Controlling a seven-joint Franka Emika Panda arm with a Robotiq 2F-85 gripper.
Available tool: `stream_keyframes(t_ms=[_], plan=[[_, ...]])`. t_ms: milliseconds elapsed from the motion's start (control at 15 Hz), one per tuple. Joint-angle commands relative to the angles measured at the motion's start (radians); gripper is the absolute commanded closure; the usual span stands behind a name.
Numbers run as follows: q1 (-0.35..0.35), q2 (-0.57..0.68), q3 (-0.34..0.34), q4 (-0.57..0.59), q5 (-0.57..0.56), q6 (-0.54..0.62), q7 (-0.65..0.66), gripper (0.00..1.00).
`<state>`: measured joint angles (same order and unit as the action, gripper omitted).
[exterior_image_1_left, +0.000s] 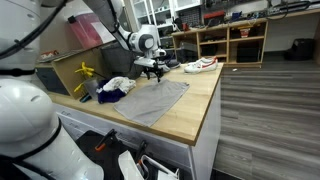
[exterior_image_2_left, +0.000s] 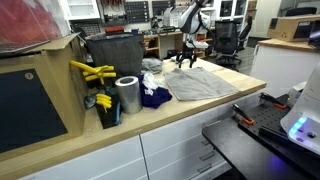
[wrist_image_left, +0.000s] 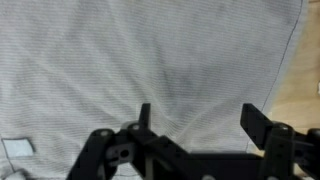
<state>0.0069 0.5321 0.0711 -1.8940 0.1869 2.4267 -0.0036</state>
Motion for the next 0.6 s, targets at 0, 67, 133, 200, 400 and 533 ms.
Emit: stream_keyframes(t_ms=[0,67,133,200,400,533], plan=[[0.005,0.065,0.002,0.111,0.024,-0.007,0.060,0.42],[0.003,0.078,0.005,0.131,0.030,-0.009,0.070,0.49],[0.003,0.090,0.006,0.148,0.033,-0.008,0.078,0.56],[0.003,0.103,0.007,0.164,0.037,-0.006,0.087,0.65],[0.002,0.147,0.012,0.209,0.060,-0.005,0.102,0.87],[0.001,0.180,0.017,0.237,0.075,-0.003,0.108,0.99]])
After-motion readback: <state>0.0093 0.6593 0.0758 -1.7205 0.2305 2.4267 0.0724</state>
